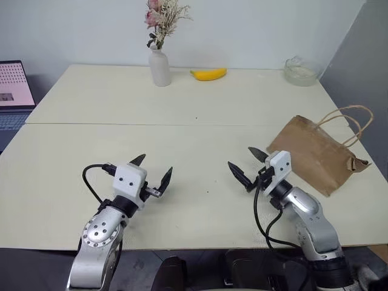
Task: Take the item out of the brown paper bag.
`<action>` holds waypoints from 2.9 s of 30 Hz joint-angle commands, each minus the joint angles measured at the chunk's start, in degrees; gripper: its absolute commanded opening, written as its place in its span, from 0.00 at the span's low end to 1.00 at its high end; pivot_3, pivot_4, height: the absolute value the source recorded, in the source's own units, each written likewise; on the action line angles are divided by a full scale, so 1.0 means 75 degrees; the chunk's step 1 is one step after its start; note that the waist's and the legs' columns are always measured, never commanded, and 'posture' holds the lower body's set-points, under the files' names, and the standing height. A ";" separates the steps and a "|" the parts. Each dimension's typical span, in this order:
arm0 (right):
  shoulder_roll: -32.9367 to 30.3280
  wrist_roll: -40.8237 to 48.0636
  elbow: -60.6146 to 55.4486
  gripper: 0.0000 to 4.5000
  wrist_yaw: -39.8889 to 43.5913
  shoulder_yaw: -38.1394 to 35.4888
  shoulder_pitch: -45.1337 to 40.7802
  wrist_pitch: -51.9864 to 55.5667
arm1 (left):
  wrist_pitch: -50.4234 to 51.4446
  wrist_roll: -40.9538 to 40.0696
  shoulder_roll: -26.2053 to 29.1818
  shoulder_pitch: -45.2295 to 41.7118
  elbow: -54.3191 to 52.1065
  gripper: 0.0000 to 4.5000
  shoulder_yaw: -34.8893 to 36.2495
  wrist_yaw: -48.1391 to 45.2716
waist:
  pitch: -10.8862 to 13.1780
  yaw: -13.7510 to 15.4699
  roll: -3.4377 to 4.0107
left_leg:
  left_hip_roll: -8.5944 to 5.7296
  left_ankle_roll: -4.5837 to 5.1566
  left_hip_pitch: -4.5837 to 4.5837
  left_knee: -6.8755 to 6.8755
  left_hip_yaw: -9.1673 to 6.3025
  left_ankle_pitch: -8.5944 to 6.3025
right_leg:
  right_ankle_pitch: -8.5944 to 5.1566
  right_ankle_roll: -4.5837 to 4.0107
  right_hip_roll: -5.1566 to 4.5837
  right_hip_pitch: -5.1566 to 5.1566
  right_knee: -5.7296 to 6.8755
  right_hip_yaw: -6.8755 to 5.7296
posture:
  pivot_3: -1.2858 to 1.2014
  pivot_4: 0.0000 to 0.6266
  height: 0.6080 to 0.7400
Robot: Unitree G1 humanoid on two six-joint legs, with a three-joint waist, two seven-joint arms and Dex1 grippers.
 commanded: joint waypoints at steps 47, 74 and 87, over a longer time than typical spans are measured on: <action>-0.2114 0.3717 -0.3641 1.00 -0.2849 -0.5547 0.1412 0.4688 | 0.1893 -0.2921 0.1014 -0.4517 0.0582 0.99 -0.1667 -0.4292 | -0.0002 -0.0036 0.0006 | -0.0017 0.0000 0.0008 0.0011 0.0002 0.0003 | -0.0001 0.0001 0.0016 0.0007 0.0014 0.0022 | 0.52 0.24 1.00; -0.4168 0.2681 -0.1300 0.00 -0.2446 -0.4164 -0.1982 0.5697 | 0.2541 -0.4119 0.1351 -0.4533 0.0093 1.00 -0.1359 -0.4678 | 0.0006 -0.0014 0.0021 | -0.0017 0.0002 -0.0019 -0.0001 -0.0007 0.0001 | -0.0001 0.0005 0.0019 -0.0001 -0.0015 0.0012 | 0.52 0.24 1.00; -0.3518 0.1725 0.0432 0.00 -0.1370 -0.1888 -0.5268 0.4648 | 0.2069 -0.3135 0.1149 -0.2467 -0.0742 1.00 0.0228 -0.1980 | 0.0012 -0.0080 0.0028 | 0.0000 0.0001 -0.0014 -0.0004 0.0002 0.0001 | -0.0001 0.0003 0.0019 -0.0007 -0.0014 0.0021 | 0.52 0.24 1.00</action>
